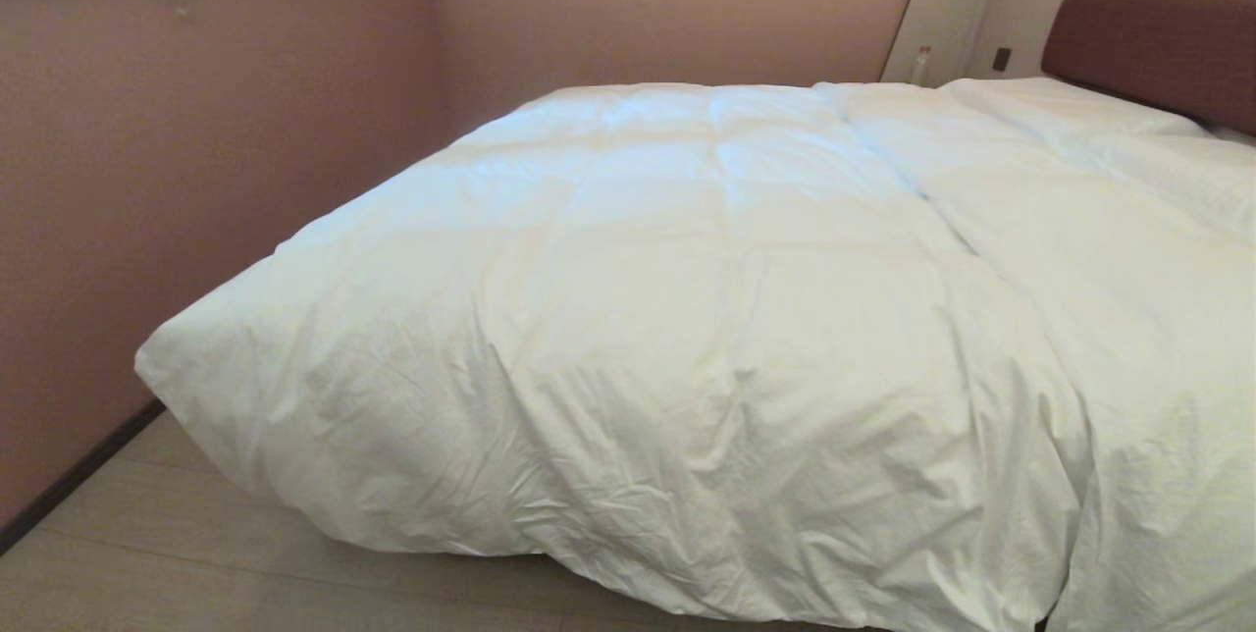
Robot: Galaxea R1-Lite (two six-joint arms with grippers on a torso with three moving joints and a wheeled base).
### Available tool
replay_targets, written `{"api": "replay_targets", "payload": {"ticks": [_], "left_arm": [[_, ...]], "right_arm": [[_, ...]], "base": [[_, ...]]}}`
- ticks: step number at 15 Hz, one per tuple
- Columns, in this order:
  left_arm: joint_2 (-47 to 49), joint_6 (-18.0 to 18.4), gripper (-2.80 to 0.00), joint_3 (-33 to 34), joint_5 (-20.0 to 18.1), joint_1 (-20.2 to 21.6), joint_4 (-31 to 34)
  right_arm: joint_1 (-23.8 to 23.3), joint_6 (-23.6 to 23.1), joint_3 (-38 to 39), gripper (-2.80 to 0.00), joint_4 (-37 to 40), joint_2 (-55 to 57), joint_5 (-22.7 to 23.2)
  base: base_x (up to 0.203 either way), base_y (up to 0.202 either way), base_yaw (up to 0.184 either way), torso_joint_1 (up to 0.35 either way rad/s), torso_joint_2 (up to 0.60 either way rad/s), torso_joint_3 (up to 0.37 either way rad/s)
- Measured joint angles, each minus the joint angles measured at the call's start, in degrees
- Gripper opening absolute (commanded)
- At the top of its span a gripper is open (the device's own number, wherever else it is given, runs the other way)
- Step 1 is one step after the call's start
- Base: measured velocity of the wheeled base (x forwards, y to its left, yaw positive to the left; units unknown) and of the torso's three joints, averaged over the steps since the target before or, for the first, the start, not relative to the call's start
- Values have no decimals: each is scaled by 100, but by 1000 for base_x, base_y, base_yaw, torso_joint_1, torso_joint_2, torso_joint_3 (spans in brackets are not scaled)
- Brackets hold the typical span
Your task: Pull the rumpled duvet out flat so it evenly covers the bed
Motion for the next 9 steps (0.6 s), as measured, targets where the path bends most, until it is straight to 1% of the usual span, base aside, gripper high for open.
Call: {"api": "replay_targets", "payload": {"ticks": [9], "left_arm": [[0, 6, -280, 0, 2, 5, -2]], "right_arm": [[0, 1, 4, -280, -4, 0, 0]], "base": [[0, 0, 0, 0, 0, 0]]}}
